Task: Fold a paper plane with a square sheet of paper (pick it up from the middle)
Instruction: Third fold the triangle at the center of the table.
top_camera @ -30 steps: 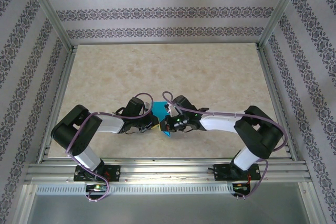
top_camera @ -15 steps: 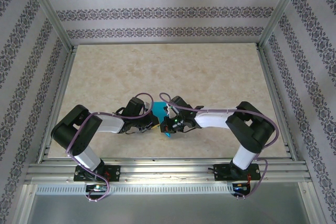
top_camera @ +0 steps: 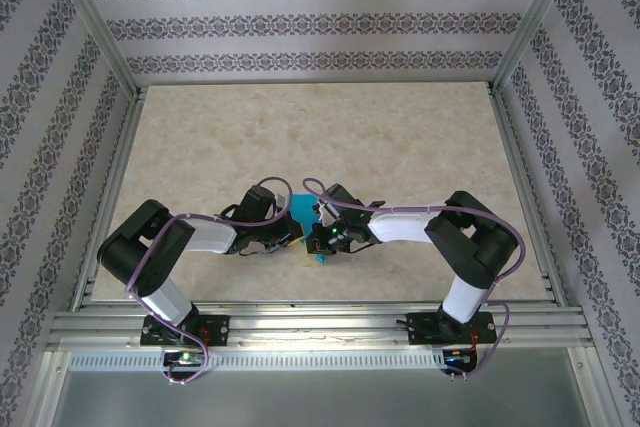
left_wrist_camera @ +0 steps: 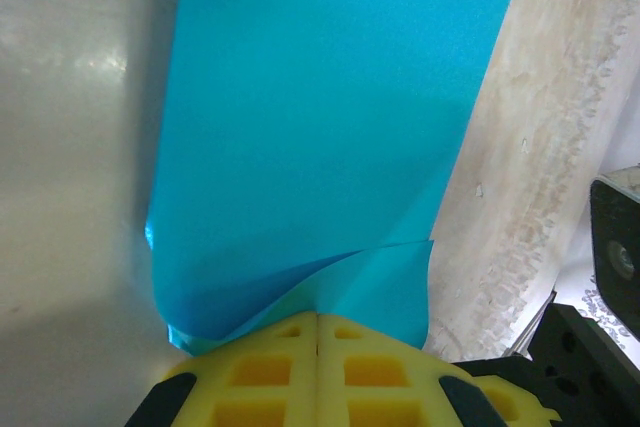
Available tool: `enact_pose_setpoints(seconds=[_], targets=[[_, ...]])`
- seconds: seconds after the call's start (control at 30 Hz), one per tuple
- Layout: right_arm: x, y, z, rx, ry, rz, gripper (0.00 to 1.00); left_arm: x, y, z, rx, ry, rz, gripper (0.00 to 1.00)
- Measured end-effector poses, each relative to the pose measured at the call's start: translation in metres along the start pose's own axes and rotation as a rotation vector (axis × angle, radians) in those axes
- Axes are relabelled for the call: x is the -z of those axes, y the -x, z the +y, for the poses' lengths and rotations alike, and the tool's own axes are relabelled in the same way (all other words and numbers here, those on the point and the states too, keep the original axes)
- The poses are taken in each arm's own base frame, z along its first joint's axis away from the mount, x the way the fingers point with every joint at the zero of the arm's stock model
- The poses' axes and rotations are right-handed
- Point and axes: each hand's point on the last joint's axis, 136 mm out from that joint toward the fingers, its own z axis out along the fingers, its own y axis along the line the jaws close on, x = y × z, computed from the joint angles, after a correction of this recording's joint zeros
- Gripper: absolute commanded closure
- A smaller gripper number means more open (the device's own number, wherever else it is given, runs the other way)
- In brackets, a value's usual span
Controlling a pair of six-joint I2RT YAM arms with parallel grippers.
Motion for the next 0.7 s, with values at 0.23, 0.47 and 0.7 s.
enact_pose_setpoints(seconds=[0.23,0.47,0.7], targets=[[-0.0016,-0.004,-0.0054,-0.005,-0.005,0.005,1.0,-0.0003,-0.0003,0.0004,-0.001,0.001,0.001,1.0],[-0.0026,-0.006,-0.006,-0.004,0.02,-0.006,1.0,-0.0007,-0.0003,0.0,-0.008,0.001,0.002,1.0],[-0.0022,-0.0069,-0.0059,-0.002,0.049,-0.024,1.0,-0.0013,-0.0001,-0.0007,-0.012,0.004,0.004,1.0]])
